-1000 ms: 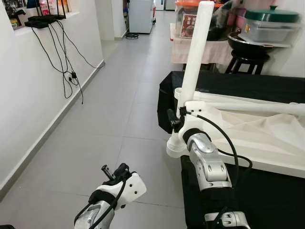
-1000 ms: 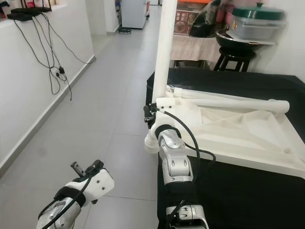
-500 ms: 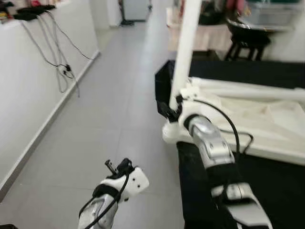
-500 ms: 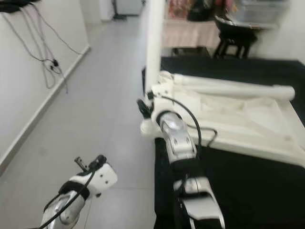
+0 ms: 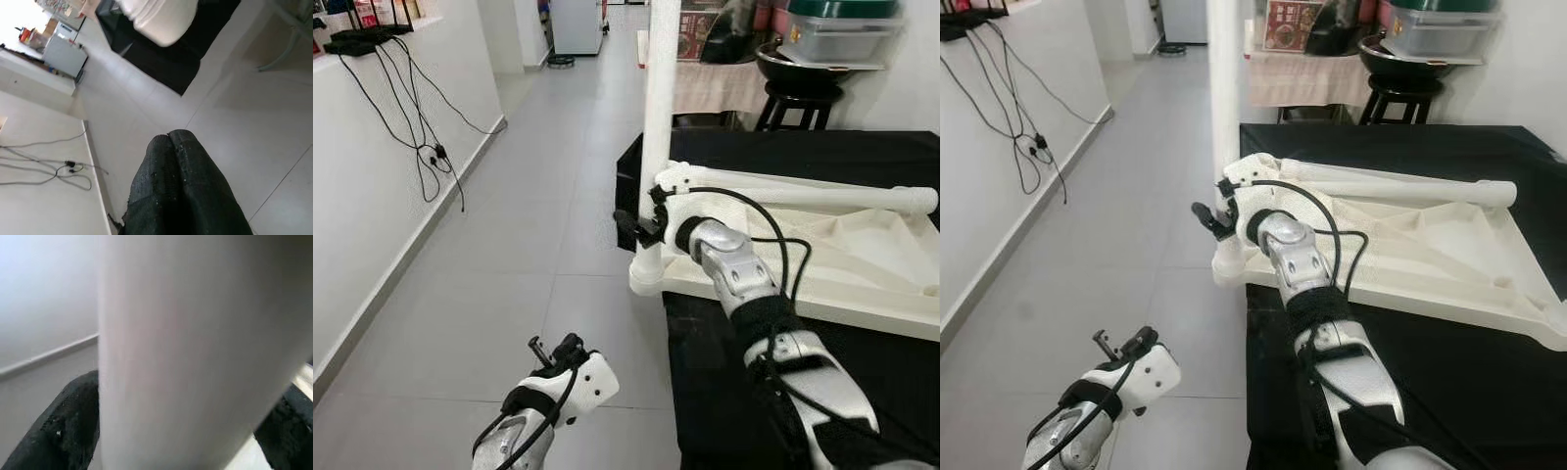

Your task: Building children table

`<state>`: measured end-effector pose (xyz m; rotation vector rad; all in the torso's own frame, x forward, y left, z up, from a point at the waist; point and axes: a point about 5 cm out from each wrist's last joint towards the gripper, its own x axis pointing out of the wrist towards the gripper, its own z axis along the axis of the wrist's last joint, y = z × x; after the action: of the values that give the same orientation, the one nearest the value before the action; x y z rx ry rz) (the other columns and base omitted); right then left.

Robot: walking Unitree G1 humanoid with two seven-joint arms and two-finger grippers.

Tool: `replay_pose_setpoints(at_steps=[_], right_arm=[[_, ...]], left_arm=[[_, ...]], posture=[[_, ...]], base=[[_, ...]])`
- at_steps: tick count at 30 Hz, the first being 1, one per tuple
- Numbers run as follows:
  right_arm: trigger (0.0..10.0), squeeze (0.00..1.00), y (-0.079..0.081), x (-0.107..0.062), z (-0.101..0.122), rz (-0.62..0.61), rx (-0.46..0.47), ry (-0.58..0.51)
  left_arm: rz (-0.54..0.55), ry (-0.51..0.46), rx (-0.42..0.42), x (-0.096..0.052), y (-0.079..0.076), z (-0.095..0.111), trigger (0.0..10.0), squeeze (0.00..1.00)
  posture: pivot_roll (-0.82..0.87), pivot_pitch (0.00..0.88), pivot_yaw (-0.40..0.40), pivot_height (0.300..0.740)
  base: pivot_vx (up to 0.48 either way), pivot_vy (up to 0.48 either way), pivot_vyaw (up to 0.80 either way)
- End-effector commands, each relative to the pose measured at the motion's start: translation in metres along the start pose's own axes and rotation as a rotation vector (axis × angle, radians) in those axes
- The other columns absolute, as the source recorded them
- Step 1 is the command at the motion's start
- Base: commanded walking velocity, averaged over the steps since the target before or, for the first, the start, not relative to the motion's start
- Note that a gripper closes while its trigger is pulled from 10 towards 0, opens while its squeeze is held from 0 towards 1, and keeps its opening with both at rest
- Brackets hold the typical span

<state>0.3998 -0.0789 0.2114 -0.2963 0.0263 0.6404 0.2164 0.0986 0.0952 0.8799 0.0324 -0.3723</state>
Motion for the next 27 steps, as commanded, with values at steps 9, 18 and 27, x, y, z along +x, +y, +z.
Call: replay_pose_setpoints(at_steps=[9, 18, 27], right_arm=[[10.0, 0.79, 0.013, 0.011, 0.001, 0.103, -0.063, 0.028], [10.0, 0.74, 0.015, 0.013, -0.001, 0.112, -0.053, 0.030], [10.0, 0.73, 0.014, 0.011, -0.007, 0.099, -0.021, 0.027]], left_arm=[[-0.003, 0.002, 0.003, -0.004, -0.003, 0.003, 10.0, 0.00], [-0.001, -0.001, 0.004, -0.007, -0.005, 0.006, 10.0, 0.00], [-0.001, -0.001, 0.004, -0.007, -0.004, 0.005, 10.0, 0.00]], posture=[[0.11, 0.037, -0.027, 0.740], [0.11, 0.050, -0.025, 0.740], [0.09, 0.046, -0.017, 0.740]], base=[[0.000, 0.000, 0.00], [0.000, 0.000, 0.00], [0.000, 0.000, 0.00]])
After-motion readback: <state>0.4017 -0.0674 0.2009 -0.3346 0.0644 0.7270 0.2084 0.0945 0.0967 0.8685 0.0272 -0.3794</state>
